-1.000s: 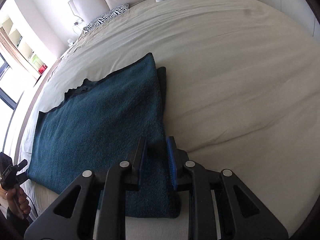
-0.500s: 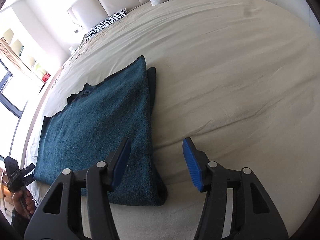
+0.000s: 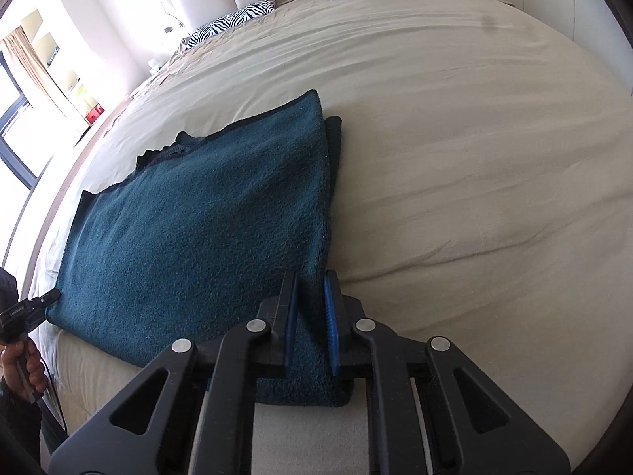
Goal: Fold small clothes
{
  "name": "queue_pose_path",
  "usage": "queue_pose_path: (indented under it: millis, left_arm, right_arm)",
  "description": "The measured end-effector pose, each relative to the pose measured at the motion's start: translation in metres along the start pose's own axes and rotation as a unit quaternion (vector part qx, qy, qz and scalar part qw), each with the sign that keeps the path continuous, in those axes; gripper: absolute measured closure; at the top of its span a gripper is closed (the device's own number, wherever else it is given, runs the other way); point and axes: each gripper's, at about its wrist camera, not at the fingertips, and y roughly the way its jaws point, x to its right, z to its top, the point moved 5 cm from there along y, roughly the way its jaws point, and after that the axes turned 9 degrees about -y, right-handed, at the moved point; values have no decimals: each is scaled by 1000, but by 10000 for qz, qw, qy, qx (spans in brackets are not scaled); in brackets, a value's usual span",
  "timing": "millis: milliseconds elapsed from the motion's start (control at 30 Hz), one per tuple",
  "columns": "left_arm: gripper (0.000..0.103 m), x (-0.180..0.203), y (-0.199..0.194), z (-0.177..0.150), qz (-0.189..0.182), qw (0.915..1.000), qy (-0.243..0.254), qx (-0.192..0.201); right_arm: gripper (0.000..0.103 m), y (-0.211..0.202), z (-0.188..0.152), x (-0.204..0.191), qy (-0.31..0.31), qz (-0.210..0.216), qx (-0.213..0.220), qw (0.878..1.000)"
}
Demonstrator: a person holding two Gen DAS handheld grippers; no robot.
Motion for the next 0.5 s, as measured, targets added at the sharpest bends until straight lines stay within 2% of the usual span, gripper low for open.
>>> queue_pose_path:
  millis: [133,333,500]
  left_arm:
    - [86,3,-2,0,167,9998,93,72]
    - [88,9,-3,0,456,9985,264,146]
    - [91,14,-10,0,519,9976,373,284]
  right_arm:
    - [97,-4,1,-5,-123,-136,37,9998]
    - [98,-15,0,-12,-337,-383,158,9986]
    - [98,-28,-3,-15,-434,-482,257,9976]
